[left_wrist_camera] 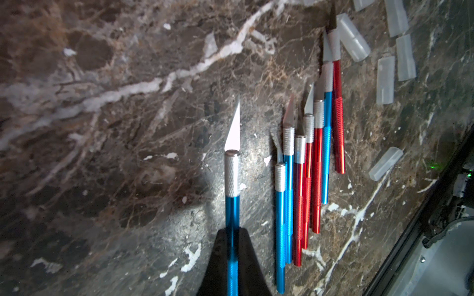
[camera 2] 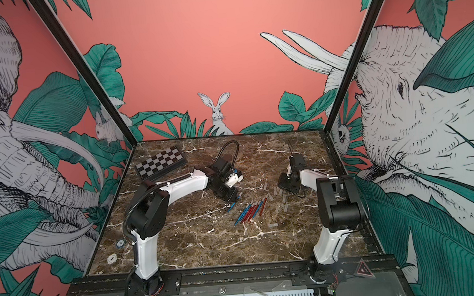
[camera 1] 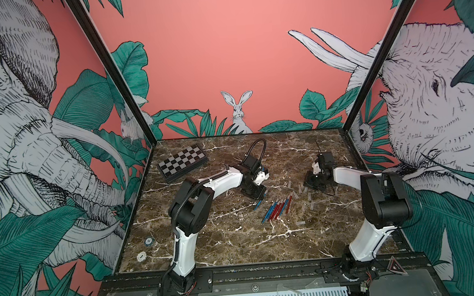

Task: Remove protective caps from carving knives
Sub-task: Place the protective sleeve at the center of the board, then place the carving knife at the center of the board.

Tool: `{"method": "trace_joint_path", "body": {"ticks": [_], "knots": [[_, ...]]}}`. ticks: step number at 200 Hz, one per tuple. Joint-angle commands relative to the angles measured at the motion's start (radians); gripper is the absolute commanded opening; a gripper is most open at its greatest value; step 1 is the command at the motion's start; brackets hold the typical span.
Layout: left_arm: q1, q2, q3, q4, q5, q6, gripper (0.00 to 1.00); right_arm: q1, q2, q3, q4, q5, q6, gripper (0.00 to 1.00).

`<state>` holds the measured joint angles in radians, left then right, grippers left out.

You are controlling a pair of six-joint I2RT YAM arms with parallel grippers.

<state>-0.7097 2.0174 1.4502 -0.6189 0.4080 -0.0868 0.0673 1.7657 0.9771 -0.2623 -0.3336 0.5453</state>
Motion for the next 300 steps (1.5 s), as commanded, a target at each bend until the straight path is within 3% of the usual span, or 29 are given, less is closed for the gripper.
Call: {"method": "trace_joint_path", "body": {"ticks": [1,63,134,180,242,300], "knots": [[0.003,-0.008,-0.008,0.002,0.013,-0.007,0.00,-0.003,0.020,0.005,0.004,0.015,-0.006,0.13],[0.003,0.007,-0.001,-0.003,0.009,-0.002,0.00,-0.003,-0.011,-0.007,-0.001,0.043,-0.002,0.26],[0.003,0.029,0.025,-0.022,0.000,-0.011,0.00,-0.005,-0.145,-0.041,-0.030,0.075,-0.009,0.27],[0.003,0.041,0.016,-0.028,-0.023,-0.027,0.00,-0.006,-0.259,-0.123,0.033,0.032,-0.028,0.29],[0.003,0.037,0.015,-0.030,-0.047,-0.041,0.00,-0.011,-0.307,-0.179,0.042,0.025,-0.049,0.30],[0.003,0.040,0.018,-0.035,-0.054,-0.051,0.07,-0.022,-0.328,-0.196,0.042,0.028,-0.059,0.30]]}}
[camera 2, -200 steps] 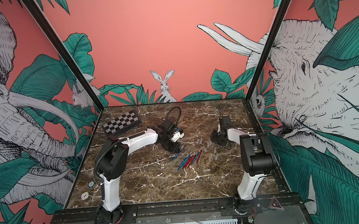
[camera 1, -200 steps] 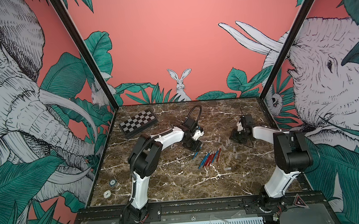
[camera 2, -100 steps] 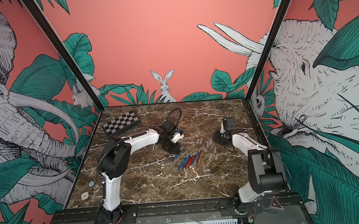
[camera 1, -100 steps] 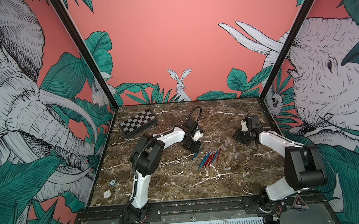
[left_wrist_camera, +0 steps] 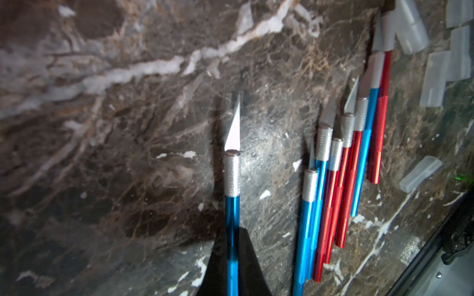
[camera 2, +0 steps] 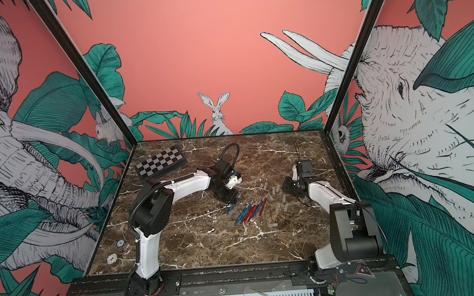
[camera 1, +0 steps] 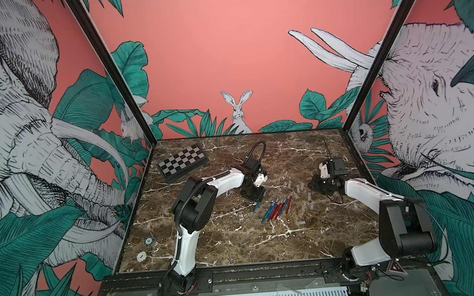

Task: Remove protective caps from carving knives
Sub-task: Place the carving knife at the center of the board, then pick up the carving knife from the center of the board.

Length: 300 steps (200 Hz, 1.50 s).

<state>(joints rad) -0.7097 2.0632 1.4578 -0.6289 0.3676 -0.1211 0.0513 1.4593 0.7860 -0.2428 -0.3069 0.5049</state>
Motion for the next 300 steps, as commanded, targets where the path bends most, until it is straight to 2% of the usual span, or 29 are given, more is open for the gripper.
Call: {"method": "trace_joint_path", "body": {"ticks": [1,44,84,115,117,158,170,172,175,206,238,258,272,300], "knots": [[0.003,-0.006,0.010,-0.025,-0.014,-0.017,0.08,-0.006,-0.021,-0.005,0.022,0.001,-0.019,0.30],[0.003,-0.019,0.010,-0.029,-0.022,-0.021,0.26,-0.008,-0.019,-0.016,0.032,-0.008,-0.013,0.30],[0.003,-0.095,0.046,-0.060,-0.027,-0.015,0.46,-0.008,-0.062,-0.012,0.013,-0.007,-0.012,0.31],[0.003,-0.156,0.127,-0.097,-0.072,0.026,0.67,-0.008,-0.122,0.004,-0.028,0.003,-0.018,0.32],[0.025,-0.158,0.133,-0.101,-0.075,0.029,0.68,-0.008,-0.128,0.004,-0.030,0.008,-0.019,0.32],[0.141,-0.164,0.213,-0.117,-0.093,0.075,0.79,-0.031,-0.246,-0.020,-0.042,0.070,-0.008,0.50],[0.179,-0.153,0.230,-0.120,-0.100,0.087,0.88,-0.038,-0.268,-0.022,-0.060,0.083,-0.009,0.65],[0.184,-0.152,0.234,-0.120,-0.104,0.090,0.95,-0.040,-0.269,-0.021,-0.063,0.086,-0.009,0.66],[0.192,-0.150,0.236,-0.120,-0.109,0.094,0.99,-0.042,-0.274,-0.022,-0.069,0.092,-0.012,0.70],[0.261,-0.090,0.289,-0.149,-0.167,0.131,0.99,-0.067,-0.318,-0.039,-0.108,0.150,-0.020,0.98],[0.325,-0.012,0.343,-0.168,-0.180,0.142,0.99,-0.090,-0.335,-0.051,-0.146,0.188,-0.033,0.98],[0.338,0.036,0.389,-0.191,-0.228,0.169,0.98,-0.091,-0.344,-0.066,-0.136,0.183,-0.044,0.99],[0.342,0.058,0.400,-0.181,-0.273,0.187,0.94,-0.093,-0.343,-0.073,-0.129,0.177,-0.041,0.98],[0.345,0.095,0.413,-0.167,-0.293,0.197,0.87,-0.093,-0.337,-0.080,-0.127,0.184,-0.049,0.99]]}}
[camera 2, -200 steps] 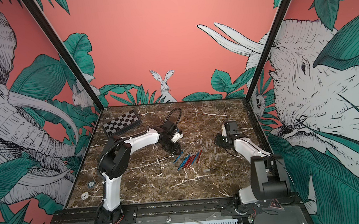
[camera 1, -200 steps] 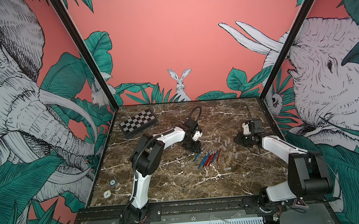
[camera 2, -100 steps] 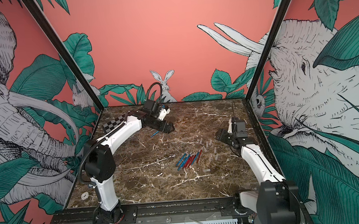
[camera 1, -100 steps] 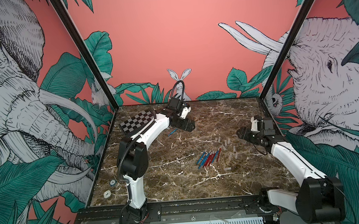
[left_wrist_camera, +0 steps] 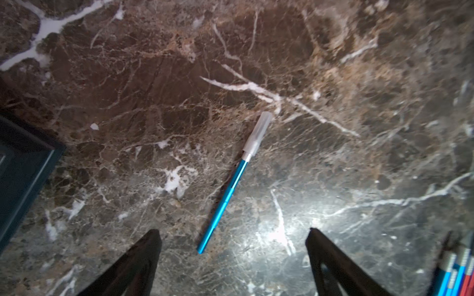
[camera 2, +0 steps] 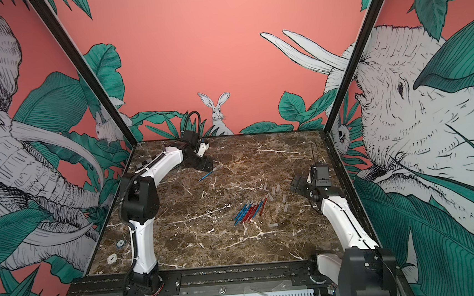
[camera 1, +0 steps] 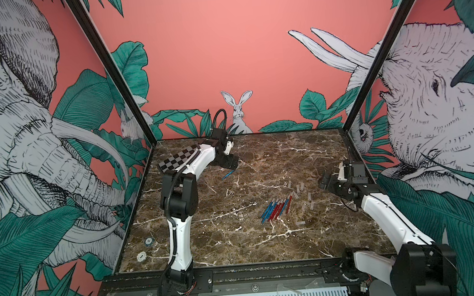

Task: Remove protective caps from carving knives
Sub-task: Pick up the carving knife from the center of the board.

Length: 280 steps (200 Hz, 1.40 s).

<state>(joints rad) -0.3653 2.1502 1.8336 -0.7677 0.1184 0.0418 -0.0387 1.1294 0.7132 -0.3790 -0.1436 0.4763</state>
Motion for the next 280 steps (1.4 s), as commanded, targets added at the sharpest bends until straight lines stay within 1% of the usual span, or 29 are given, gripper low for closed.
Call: {"method": "trace_joint_path", "body": {"ticks": [1,53,109,161,203,232,246,260,269,280], "knots": [[0.001,0.010,0.038,-0.028,-0.045,0.035,0.87,-0.003,-0.007,-0.007,0.009,0.022,-0.021,0.99],[0.000,0.080,0.070,-0.064,-0.032,0.065,0.86,-0.003,0.003,-0.017,0.021,0.007,-0.018,0.99],[0.000,0.116,0.067,-0.065,0.007,0.069,0.79,-0.004,0.012,-0.024,0.038,-0.005,-0.008,0.99],[0.001,0.140,0.063,-0.059,0.007,0.073,0.77,-0.003,0.021,-0.017,0.040,-0.011,-0.011,0.99],[0.000,0.160,0.071,-0.065,0.015,0.077,0.73,-0.004,0.027,-0.013,0.042,-0.015,-0.011,0.99],[0.000,0.162,0.063,-0.061,0.032,0.073,0.65,-0.003,0.033,-0.012,0.047,-0.023,-0.009,0.98],[0.000,0.160,0.061,-0.061,0.037,0.071,0.56,-0.004,0.034,-0.011,0.052,-0.024,-0.008,0.98],[0.000,0.158,0.058,-0.061,0.041,0.070,0.52,-0.004,0.036,-0.009,0.053,-0.024,-0.008,0.98],[-0.001,0.158,0.060,-0.065,0.027,0.071,0.49,-0.005,0.039,-0.008,0.054,-0.025,-0.008,0.98],[-0.009,0.158,0.065,-0.082,-0.015,0.086,0.48,-0.003,0.040,-0.005,0.052,-0.027,-0.008,0.98]]}}
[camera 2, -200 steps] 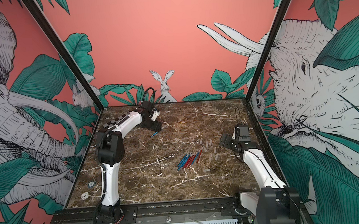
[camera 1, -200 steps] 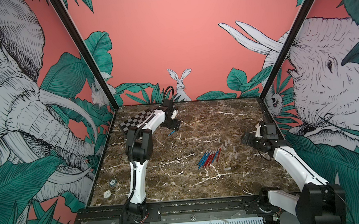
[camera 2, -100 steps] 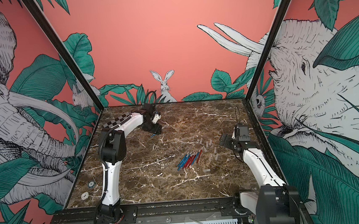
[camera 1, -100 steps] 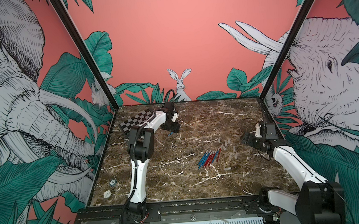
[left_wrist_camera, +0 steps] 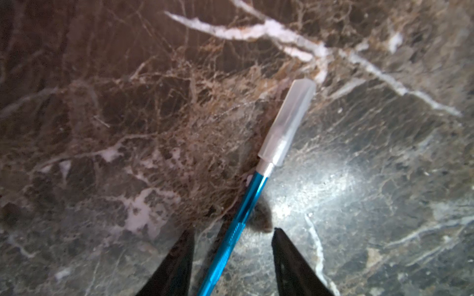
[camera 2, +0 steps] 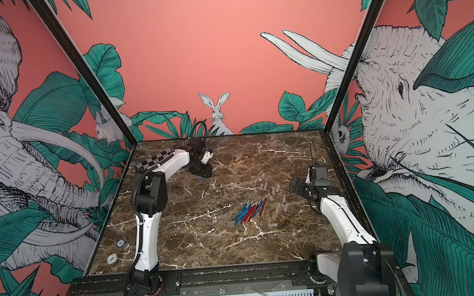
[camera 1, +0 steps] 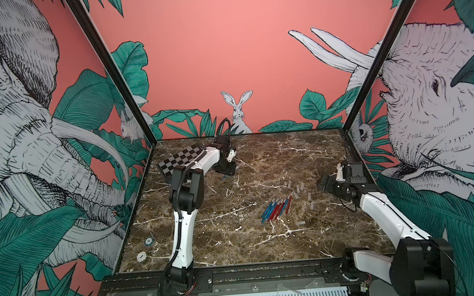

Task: Remove protective caps from carving knives
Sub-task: Pick up the carving knife from the center of the board.

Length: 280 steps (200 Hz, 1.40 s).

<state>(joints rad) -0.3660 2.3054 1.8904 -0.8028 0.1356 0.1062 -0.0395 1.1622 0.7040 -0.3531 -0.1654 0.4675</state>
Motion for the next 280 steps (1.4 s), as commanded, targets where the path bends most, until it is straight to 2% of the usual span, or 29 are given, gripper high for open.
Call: {"method": "trace_joint_path", "body": {"ticks": [1,77,135,233,280], "knots": [[-0.009,0.003,0.008,-0.048,-0.036,0.023,0.48,-0.003,0.008,0.004,0.027,-0.005,0.001,0.98],[-0.043,0.026,0.035,-0.117,-0.122,0.086,0.47,-0.003,0.002,-0.006,0.037,-0.009,0.008,0.98],[-0.053,0.041,0.043,-0.125,-0.135,0.084,0.35,-0.002,-0.009,-0.012,0.026,0.004,0.002,0.98],[-0.057,0.051,0.042,-0.137,-0.123,0.076,0.04,-0.003,-0.031,-0.021,0.032,0.005,0.006,0.98],[-0.060,-0.007,0.023,-0.132,-0.039,0.055,0.01,0.015,-0.070,-0.012,0.049,-0.058,0.008,0.95]]}}
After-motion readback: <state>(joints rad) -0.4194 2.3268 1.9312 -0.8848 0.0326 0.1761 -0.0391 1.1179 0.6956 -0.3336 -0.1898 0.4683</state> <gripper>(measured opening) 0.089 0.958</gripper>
